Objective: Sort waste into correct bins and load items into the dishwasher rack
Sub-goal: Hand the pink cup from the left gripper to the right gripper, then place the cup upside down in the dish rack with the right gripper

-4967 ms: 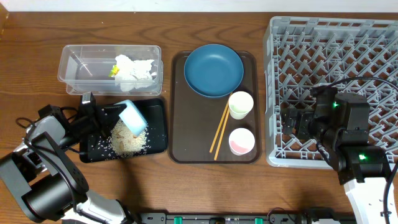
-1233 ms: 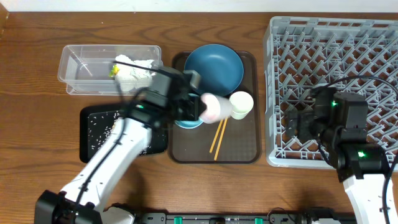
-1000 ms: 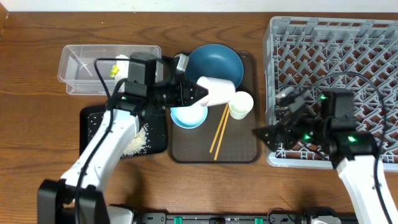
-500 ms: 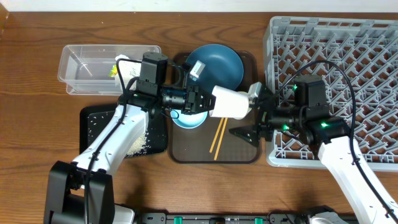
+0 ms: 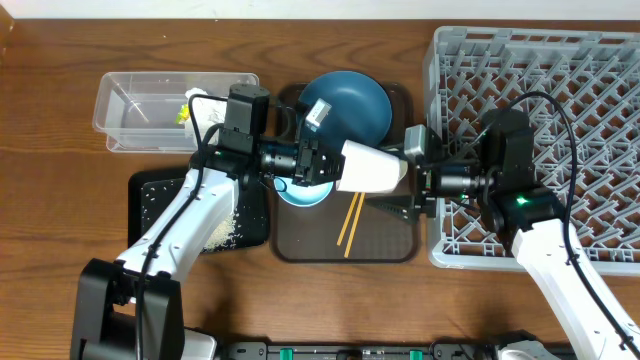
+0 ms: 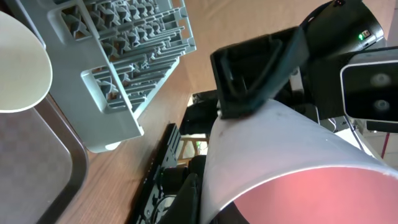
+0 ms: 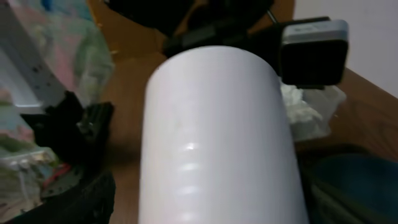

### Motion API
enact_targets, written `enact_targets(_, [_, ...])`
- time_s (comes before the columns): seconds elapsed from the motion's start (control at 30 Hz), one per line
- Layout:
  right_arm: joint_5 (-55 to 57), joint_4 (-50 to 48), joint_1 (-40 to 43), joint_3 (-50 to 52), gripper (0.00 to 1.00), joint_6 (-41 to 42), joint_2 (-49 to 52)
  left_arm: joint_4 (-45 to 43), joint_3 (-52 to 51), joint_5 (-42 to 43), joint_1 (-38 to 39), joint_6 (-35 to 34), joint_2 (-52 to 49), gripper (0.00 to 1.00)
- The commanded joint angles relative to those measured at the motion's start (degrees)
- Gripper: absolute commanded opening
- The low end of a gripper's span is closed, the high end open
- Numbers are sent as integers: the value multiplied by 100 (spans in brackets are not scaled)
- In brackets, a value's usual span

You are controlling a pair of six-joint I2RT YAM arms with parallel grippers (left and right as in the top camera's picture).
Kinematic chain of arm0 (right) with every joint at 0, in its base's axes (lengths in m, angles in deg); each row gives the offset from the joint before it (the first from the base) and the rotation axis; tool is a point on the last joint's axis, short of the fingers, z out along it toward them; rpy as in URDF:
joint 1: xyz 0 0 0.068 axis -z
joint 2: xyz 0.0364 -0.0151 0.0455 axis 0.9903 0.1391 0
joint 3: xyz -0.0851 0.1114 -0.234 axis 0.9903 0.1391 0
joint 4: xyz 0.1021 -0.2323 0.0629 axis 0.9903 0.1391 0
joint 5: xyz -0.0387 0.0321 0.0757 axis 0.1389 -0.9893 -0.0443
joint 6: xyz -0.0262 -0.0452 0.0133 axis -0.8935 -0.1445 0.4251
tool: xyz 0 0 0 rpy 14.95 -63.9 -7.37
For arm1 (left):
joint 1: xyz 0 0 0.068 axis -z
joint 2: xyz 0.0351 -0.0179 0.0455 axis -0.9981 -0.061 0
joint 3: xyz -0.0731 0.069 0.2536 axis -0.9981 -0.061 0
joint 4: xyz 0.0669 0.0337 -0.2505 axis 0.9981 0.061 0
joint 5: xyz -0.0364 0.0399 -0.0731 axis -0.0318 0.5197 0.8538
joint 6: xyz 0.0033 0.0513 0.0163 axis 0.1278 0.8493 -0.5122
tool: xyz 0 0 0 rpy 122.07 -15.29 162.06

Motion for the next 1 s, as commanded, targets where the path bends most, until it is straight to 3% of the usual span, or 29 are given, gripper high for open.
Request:
enact_targets(0.0, [-426, -37, -35, -74, 84, 9, 7, -24, 83, 214, 13, -52, -20, 6])
enact_targets(0.23, [-424, -35, -35, -74, 58, 9, 7, -26, 83, 284, 13, -50, -20, 6])
enact_targets(0.47, [-332, 15, -35, -74, 55, 13, 7, -26, 83, 280, 13, -44, -20, 8])
enact_targets(0.57, [31, 160, -35, -74, 58, 236, 7, -22, 81, 205, 11, 448, -20, 41])
enact_targets(0.6, [286, 221, -35, -74, 58, 413, 7, -2, 81, 76, 11, 562, -20, 44])
enact_targets(0.7, [1412, 511, -26, -74, 54, 863, 4, 319, 81, -981, 11, 710, -20, 53])
enact_targets(0.87, [2647, 911, 170, -87, 38, 1488, -146, 1486, 83, -3976, -26, 885, -11, 64])
enact_targets(0.97, [3156, 1357, 474, -229, 36, 1773, -306, 1847, 83, -4577, -153, 1038, 81, 70])
